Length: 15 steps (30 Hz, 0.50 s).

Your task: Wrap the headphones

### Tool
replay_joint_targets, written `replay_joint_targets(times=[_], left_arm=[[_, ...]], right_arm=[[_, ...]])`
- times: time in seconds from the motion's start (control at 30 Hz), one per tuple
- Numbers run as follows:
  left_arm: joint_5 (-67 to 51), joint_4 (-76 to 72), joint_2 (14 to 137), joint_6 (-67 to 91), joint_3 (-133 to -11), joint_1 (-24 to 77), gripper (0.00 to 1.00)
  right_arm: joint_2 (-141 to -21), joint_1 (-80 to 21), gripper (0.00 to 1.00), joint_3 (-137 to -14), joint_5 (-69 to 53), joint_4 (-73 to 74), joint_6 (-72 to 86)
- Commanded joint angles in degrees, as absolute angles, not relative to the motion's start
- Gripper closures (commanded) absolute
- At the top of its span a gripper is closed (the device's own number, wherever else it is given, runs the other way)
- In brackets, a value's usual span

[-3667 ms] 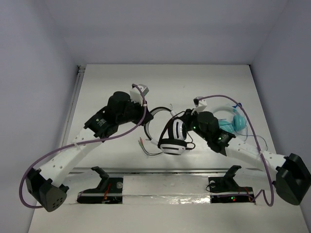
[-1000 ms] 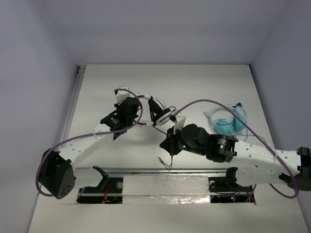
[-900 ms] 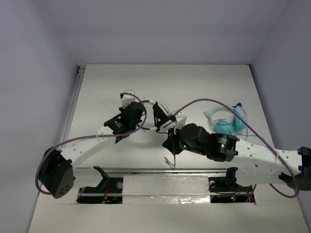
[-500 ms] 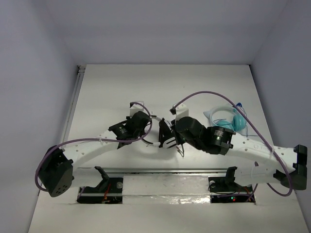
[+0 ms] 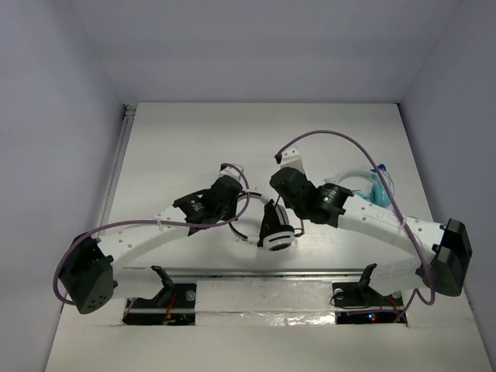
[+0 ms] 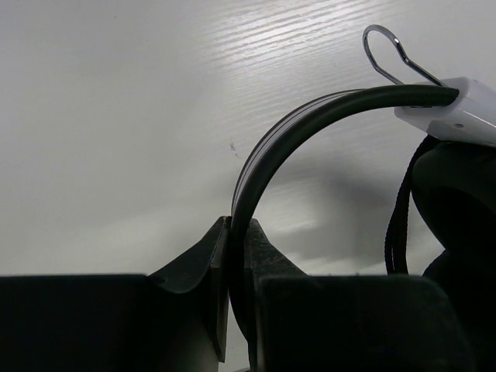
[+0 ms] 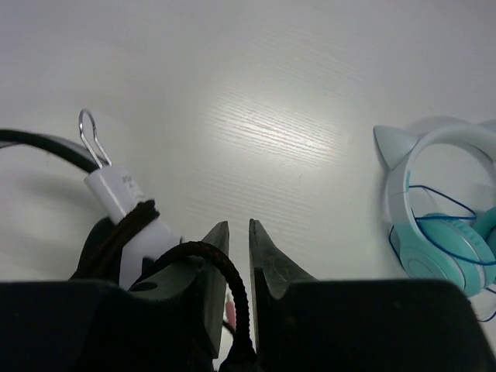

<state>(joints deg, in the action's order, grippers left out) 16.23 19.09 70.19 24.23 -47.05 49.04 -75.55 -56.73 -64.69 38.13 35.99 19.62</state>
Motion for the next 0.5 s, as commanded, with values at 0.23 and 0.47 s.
replay_joint_targets(times=[0.23, 0.47], left_arm=[[8.36, 17.85, 63.81, 19.60, -52.73, 49.31, 1.00], [7.11, 20.03, 60.65, 17.67, -55.81, 47.55, 1.00]], right_arm=[[-79.37, -50.19, 0.76, -65.40, 37.02, 22.07, 19.07], [-78.05, -47.20, 0.75, -59.15, 26.55, 15.74, 19.95]])
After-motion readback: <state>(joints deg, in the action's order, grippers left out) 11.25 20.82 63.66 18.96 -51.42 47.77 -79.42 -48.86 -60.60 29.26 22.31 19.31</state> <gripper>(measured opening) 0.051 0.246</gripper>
